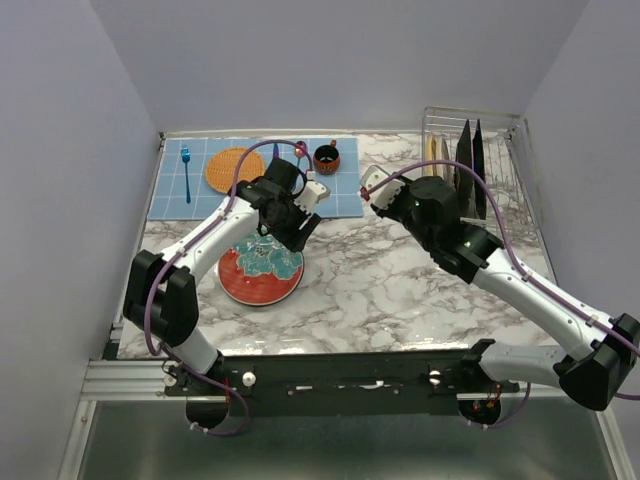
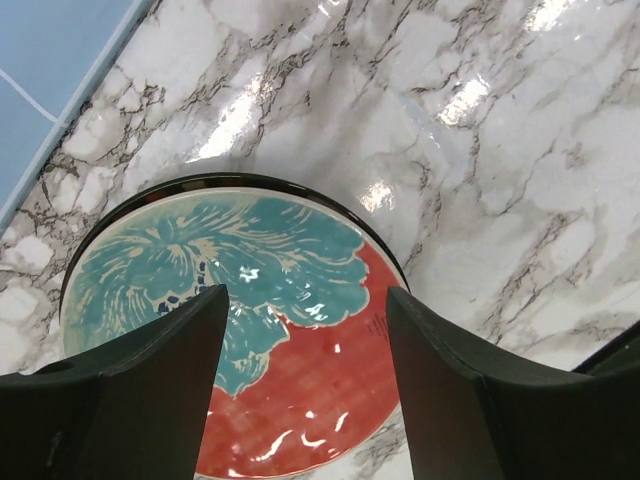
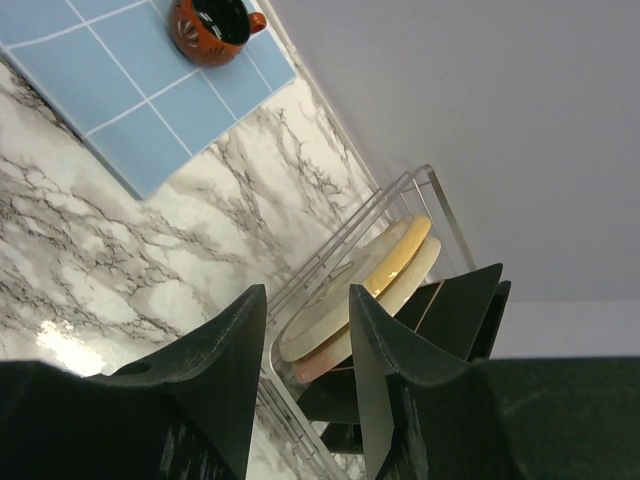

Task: Unload the plates from the dish rack
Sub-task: Move the plate to the center of the board.

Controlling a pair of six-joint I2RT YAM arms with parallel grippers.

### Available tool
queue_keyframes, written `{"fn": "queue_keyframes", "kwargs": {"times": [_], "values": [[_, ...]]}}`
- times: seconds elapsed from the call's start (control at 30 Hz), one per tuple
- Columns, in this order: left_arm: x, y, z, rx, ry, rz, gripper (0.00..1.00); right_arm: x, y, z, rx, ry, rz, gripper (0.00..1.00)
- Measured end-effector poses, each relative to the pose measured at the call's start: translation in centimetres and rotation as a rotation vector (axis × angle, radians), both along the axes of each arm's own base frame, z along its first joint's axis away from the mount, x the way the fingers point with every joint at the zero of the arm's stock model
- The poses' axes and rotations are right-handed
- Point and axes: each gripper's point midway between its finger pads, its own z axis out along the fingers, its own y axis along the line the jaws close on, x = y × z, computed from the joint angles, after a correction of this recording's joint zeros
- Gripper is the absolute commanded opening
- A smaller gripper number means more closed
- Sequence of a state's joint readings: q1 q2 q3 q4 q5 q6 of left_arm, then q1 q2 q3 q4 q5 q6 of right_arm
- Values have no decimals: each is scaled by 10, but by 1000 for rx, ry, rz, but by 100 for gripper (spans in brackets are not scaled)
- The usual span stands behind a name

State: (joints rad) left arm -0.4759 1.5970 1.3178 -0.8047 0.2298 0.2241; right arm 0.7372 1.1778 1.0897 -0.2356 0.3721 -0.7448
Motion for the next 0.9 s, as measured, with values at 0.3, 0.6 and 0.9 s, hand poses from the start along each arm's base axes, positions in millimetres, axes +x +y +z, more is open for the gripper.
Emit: {"fn": "queue_keyframes", "kwargs": {"times": [0.3, 0.6, 0.9], "values": [[-2, -6, -28, 131, 19, 91, 84, -2, 0, 0, 7, 5, 7, 47], [7, 7, -42, 222, 7, 174, 84, -5, 2, -4, -3, 24, 26, 47], [0, -6, -48, 237, 23, 155, 84, -6, 3, -7, -12, 27, 46, 47]]}}
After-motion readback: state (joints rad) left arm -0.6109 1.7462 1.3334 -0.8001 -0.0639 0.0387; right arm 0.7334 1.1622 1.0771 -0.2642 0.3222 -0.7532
